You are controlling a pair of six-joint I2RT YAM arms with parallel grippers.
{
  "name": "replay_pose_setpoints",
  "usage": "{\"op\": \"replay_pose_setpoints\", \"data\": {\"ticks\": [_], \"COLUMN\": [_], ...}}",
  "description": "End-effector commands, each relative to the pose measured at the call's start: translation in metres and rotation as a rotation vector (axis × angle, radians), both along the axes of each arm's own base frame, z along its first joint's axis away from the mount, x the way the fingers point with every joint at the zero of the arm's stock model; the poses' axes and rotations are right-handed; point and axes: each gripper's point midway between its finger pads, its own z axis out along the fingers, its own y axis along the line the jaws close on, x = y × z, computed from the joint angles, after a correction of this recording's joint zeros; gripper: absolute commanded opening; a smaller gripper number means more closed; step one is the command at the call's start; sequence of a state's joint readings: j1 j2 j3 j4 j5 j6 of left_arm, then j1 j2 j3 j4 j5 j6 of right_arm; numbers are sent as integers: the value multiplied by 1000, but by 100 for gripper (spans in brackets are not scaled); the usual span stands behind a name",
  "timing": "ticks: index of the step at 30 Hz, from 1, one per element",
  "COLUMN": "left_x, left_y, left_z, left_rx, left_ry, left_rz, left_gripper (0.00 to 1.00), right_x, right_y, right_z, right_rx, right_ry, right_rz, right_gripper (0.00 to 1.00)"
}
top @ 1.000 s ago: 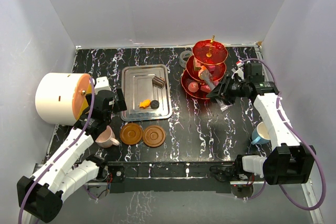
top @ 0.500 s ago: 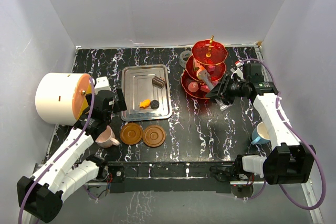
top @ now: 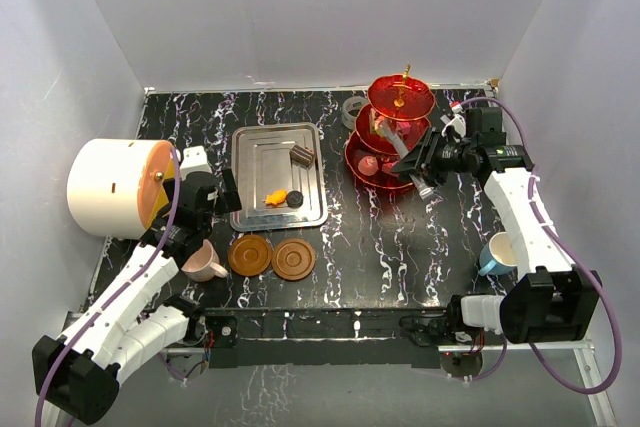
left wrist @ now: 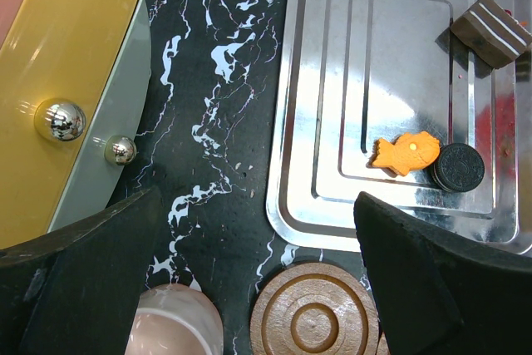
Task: Serve the afternoon tea
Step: Place the desert on the desert table.
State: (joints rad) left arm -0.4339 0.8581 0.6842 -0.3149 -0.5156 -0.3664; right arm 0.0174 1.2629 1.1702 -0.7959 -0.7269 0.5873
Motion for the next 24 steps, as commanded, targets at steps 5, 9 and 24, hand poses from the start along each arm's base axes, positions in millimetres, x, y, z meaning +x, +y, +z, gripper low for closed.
{"op": "replay_pose_setpoints", "data": {"ticks": [5,9,24], "left_x": [1,1,1], "left_y": [1,1,0], "left_z": [7,7,6], "left_rx": [2,0,0], "left_ry": [-18,-18,-11], "left_rz": [-1,0,-4], "left_gripper": [99,99,99], "right_x": [99,-27,-26], "right_y": [-59,-46,-42], "right_z": [53,-43,-24], "right_rx": [-403,-332,-306], "right_ry": [-624,96,42], "right_rz": [-152,-29,-10], "right_gripper": [66,51,49]}}
